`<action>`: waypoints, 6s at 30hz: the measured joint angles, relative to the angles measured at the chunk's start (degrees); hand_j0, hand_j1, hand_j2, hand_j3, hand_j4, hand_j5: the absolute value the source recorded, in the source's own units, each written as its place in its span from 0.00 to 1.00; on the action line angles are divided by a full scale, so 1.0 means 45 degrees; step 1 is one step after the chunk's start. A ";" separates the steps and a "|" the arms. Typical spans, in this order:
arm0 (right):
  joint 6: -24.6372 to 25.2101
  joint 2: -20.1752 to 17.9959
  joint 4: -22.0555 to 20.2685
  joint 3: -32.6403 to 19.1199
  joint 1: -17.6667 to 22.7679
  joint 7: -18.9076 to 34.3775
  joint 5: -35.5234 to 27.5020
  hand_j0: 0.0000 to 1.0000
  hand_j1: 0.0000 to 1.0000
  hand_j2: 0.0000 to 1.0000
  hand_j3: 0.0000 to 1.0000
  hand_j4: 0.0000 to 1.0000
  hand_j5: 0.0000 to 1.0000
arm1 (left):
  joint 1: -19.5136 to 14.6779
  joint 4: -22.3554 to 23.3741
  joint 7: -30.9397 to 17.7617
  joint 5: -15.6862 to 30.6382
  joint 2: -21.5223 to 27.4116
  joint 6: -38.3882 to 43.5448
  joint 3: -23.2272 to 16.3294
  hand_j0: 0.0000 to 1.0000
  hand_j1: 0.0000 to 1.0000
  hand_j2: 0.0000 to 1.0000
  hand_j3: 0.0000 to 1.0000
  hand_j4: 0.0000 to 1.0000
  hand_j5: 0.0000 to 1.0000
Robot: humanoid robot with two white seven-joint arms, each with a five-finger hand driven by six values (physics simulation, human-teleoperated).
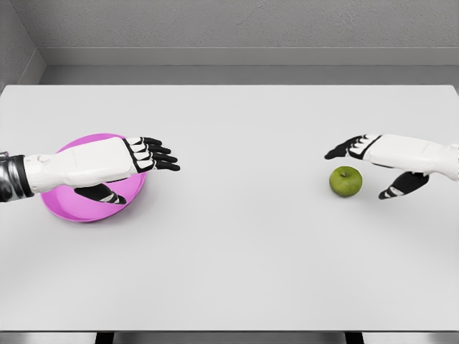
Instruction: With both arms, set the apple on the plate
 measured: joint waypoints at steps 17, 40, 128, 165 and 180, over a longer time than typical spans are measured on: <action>-0.0012 0.1373 0.2089 0.1352 -0.1035 -0.0001 0.0464 1.00 1.00 1.00 1.00 1.00 1.00 | -0.0019 0.0003 -0.0189 -0.0025 -0.0058 -0.0001 0.0015 1.00 1.00 1.00 1.00 1.00 1.00; -0.0429 0.2139 0.3934 0.1832 -0.1485 0.0000 0.0733 1.00 1.00 1.00 1.00 1.00 1.00 | 0.0000 0.0005 -0.0195 -0.0025 -0.0059 -0.0001 0.0014 1.00 1.00 1.00 1.00 1.00 1.00; -0.1745 0.3542 0.4768 -0.0151 -0.1836 0.0001 0.0091 1.00 1.00 1.00 1.00 1.00 1.00 | -0.3164 0.2730 -0.1111 -0.2247 -0.4464 0.0006 -0.0290 1.00 1.00 1.00 1.00 1.00 1.00; -0.1745 0.3572 0.4749 -0.0139 -0.1836 0.0001 0.0130 1.00 1.00 1.00 1.00 1.00 1.00 | -0.4629 0.7907 -0.1915 -0.6200 -0.8403 -0.0007 -0.1730 1.00 1.00 1.00 1.00 1.00 1.00; -0.1745 0.3570 0.4748 -0.0139 -0.1778 0.0001 0.0131 1.00 1.00 1.00 1.00 1.00 1.00 | -0.4629 0.8126 -0.1915 -0.6377 -0.8648 -0.0007 -0.1979 0.96 0.96 0.96 0.96 0.96 0.96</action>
